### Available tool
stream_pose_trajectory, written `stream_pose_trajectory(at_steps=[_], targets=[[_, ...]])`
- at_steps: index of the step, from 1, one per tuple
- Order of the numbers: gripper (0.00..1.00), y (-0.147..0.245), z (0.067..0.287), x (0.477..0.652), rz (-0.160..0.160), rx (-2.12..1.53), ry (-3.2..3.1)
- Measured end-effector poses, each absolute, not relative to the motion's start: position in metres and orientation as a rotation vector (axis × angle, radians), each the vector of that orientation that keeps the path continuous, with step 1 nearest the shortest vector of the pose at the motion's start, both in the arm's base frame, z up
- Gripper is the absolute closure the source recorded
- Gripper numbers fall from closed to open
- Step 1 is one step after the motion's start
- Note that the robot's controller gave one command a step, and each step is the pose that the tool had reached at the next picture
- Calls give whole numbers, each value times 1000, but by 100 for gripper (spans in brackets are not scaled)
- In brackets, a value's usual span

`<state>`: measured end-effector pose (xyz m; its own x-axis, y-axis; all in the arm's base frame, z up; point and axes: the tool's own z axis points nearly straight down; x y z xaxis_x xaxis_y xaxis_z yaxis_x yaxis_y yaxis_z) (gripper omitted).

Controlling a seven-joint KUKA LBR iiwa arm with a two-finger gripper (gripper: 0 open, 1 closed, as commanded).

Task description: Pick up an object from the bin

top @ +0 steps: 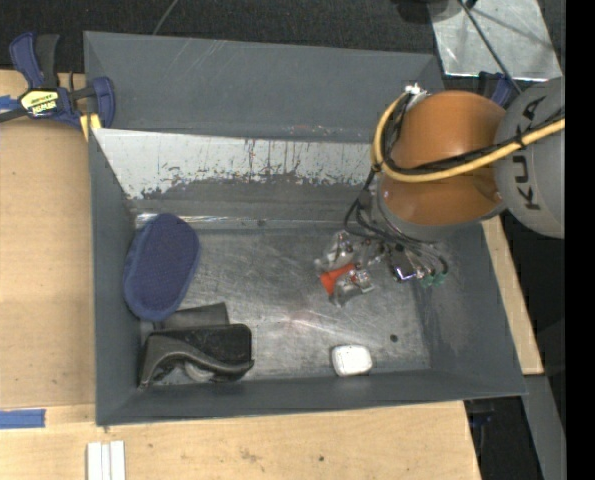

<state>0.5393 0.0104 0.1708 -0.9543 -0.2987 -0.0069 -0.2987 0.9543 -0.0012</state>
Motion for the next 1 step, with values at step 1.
stream_pose_trajectory(at_steps=[1], targets=[[100,10,192,541,-1,-469,3099]])
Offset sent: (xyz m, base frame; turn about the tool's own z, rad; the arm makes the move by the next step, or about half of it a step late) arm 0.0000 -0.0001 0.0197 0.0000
